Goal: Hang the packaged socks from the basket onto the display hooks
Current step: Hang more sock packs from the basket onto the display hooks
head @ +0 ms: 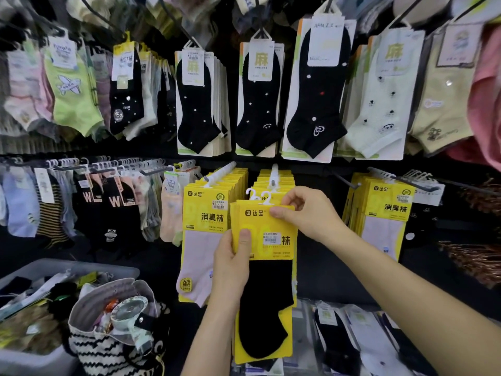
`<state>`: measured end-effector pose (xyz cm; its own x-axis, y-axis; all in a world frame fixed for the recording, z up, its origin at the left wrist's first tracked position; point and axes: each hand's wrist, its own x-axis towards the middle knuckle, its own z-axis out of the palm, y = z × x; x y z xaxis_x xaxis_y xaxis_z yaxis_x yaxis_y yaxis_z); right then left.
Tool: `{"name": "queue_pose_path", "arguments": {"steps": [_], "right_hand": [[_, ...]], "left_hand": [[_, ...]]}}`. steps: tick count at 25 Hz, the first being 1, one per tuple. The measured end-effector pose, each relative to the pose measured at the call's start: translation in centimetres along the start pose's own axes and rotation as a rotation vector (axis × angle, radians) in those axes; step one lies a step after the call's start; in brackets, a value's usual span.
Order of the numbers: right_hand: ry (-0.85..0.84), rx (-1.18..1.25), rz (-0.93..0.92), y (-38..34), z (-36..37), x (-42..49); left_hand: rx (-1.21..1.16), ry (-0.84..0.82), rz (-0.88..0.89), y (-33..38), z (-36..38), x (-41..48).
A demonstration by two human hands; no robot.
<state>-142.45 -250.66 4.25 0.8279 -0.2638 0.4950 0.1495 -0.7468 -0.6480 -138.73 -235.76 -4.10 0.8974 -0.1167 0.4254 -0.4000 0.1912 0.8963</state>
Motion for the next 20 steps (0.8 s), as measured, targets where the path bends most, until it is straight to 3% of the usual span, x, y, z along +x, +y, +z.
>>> {"name": "queue_pose_path", "arguments": {"steps": [6, 12, 20], "right_hand": [[0.165, 0.021, -0.007, 1.0, -1.4, 0.8], [0.210, -0.044, 0.030, 1.1, -1.3, 3.1], [0.170, -0.225, 0.056, 1.1, 0.9, 3.6]], "left_hand": [[0.003, 0.087, -0.010, -1.0, -1.1, 0.6], [0.047, 0.232, 0.045, -1.1, -5.4, 2.2], [0.082, 0.121, 0.055, -1.1, -6.6, 2.2]]}}
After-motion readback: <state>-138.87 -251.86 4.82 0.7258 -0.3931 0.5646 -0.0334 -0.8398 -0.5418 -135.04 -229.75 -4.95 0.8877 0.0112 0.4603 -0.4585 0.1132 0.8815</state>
